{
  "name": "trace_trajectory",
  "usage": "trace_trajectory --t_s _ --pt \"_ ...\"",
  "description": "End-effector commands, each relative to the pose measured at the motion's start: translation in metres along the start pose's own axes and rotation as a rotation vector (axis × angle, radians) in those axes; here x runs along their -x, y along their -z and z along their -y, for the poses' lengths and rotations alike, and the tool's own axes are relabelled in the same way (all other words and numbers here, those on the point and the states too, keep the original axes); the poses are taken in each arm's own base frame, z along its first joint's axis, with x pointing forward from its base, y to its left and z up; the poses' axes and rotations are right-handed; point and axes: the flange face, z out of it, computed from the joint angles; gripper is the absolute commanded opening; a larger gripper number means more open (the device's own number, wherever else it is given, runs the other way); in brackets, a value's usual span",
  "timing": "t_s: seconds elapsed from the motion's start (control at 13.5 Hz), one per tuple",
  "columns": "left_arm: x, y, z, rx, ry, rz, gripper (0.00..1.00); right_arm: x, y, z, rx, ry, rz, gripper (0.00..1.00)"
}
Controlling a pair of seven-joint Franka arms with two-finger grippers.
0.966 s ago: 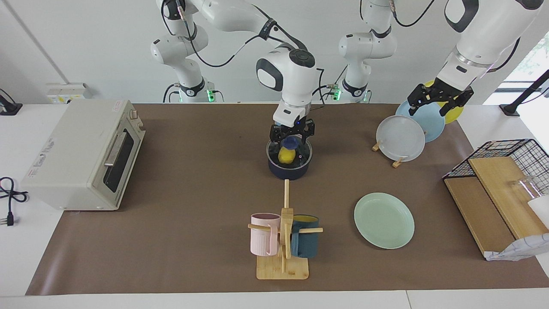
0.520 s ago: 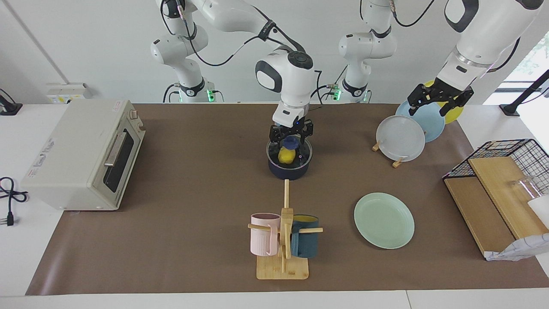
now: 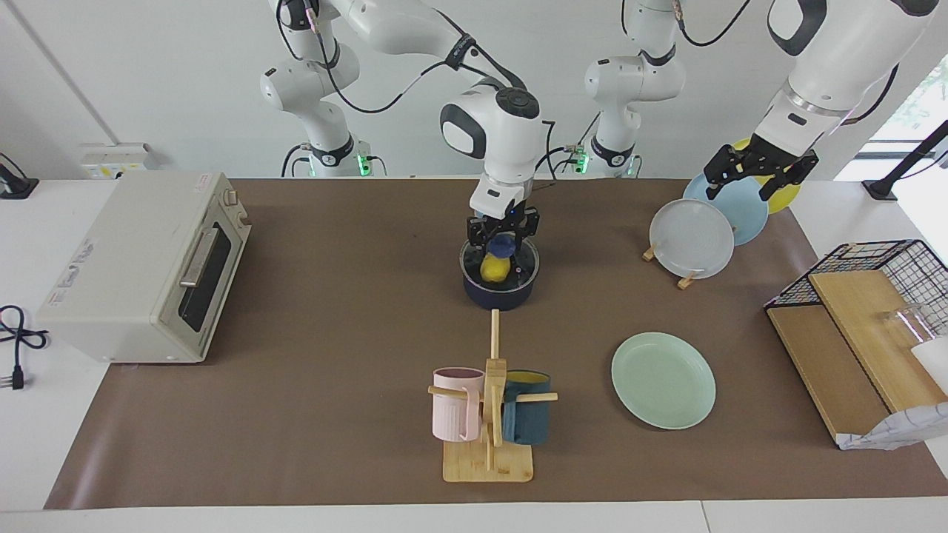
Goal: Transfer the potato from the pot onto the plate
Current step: 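Carry the lid toward the toaster while the left gripper approaches the saucepan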
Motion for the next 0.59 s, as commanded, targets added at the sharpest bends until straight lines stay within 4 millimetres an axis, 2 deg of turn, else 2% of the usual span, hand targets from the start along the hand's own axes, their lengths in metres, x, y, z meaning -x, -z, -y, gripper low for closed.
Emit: trace_trajectory --t_s 0.0,0.15,0.3,0.45,0.52 --pt "0.001 0.004 -0.001 -0.017 0.009 -0.019 1.0 0.005 0.005 -0.001 -0.002 0.003 -0.021 0.49" --pt "0.001 0.004 -0.001 -0.017 0.007 -0.027 1.0 0.003 0.009 -0.002 -0.003 0.001 -0.024 0.47" --pt "-0.001 0.004 -0.001 -0.017 0.007 -0.033 1.0 -0.006 0.024 -0.005 -0.009 -0.01 -0.038 0.47" --pt "-0.003 0.004 -0.002 -0.016 0.005 -0.05 1.0 -0.017 0.043 -0.014 -0.005 -0.02 -0.04 0.47" --pt "-0.003 0.002 -0.002 -0.016 0.005 -0.05 1.0 -0.027 0.054 -0.027 -0.003 -0.036 -0.044 0.47"
